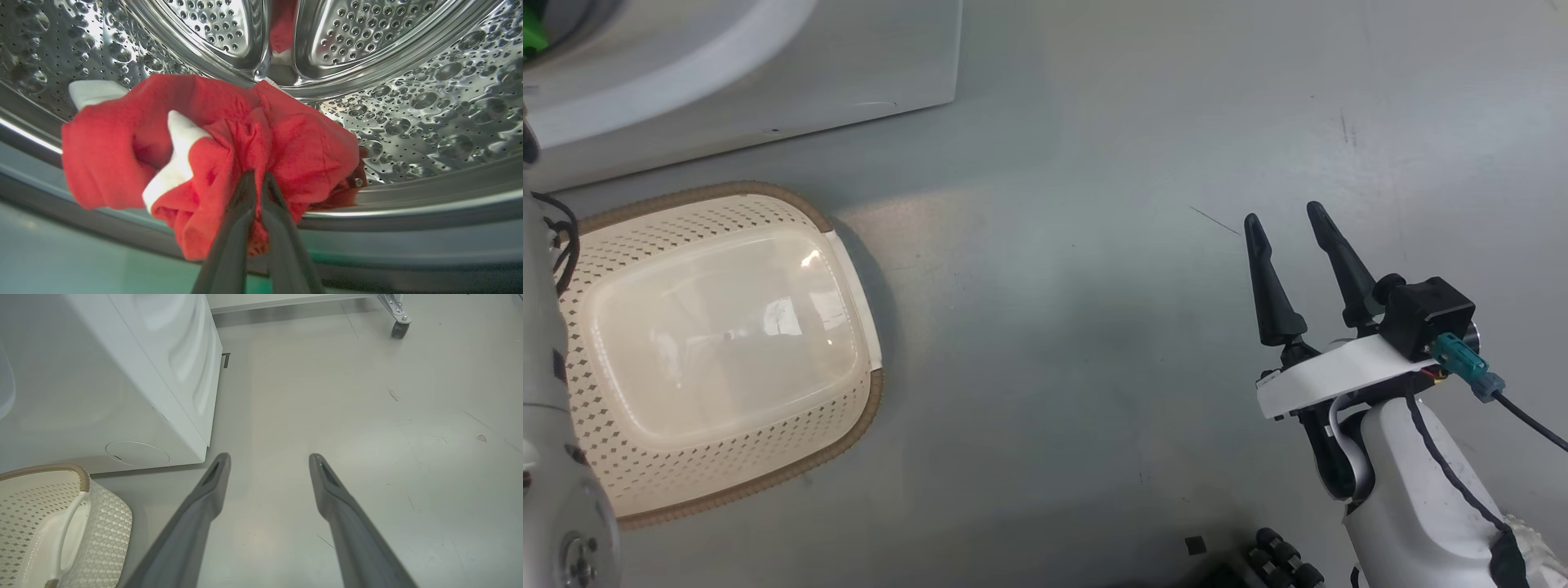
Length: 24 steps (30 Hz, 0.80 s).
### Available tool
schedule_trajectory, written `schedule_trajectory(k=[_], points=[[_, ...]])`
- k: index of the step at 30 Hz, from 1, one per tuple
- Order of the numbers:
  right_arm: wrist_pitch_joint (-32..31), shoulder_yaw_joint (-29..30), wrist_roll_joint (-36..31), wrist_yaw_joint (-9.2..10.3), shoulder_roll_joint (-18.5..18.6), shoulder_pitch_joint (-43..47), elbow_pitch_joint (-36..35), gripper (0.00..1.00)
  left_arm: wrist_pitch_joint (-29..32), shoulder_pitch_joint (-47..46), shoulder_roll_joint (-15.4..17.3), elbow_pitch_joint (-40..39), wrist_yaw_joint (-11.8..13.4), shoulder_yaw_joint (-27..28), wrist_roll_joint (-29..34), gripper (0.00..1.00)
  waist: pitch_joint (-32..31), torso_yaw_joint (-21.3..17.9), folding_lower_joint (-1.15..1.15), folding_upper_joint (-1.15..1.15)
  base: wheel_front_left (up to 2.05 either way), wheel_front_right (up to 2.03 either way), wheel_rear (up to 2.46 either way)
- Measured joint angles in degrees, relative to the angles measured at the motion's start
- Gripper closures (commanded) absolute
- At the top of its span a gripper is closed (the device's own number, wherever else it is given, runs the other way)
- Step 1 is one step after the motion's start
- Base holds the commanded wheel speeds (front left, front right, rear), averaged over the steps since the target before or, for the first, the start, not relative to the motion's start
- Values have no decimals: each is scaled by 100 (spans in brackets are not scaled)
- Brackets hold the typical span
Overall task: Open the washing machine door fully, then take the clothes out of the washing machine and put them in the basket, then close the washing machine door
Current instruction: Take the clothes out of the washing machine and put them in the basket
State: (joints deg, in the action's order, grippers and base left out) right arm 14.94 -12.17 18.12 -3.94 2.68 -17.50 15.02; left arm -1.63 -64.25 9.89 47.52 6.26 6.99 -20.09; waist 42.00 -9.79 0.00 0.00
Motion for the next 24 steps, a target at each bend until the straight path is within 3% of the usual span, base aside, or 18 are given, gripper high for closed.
schedule_trajectory(k=[9,24], points=[[0,101,-66,-2,-1,-30,109,0,-393,-3,-244,346,-11,-180,10,100,-217,187,0,0,0,0,0],[0,179,-143,-49,2,-46,399,0,-1129,463,-673,736,-613,-392,-8,100,-908,544,0,0,0,0,0]])
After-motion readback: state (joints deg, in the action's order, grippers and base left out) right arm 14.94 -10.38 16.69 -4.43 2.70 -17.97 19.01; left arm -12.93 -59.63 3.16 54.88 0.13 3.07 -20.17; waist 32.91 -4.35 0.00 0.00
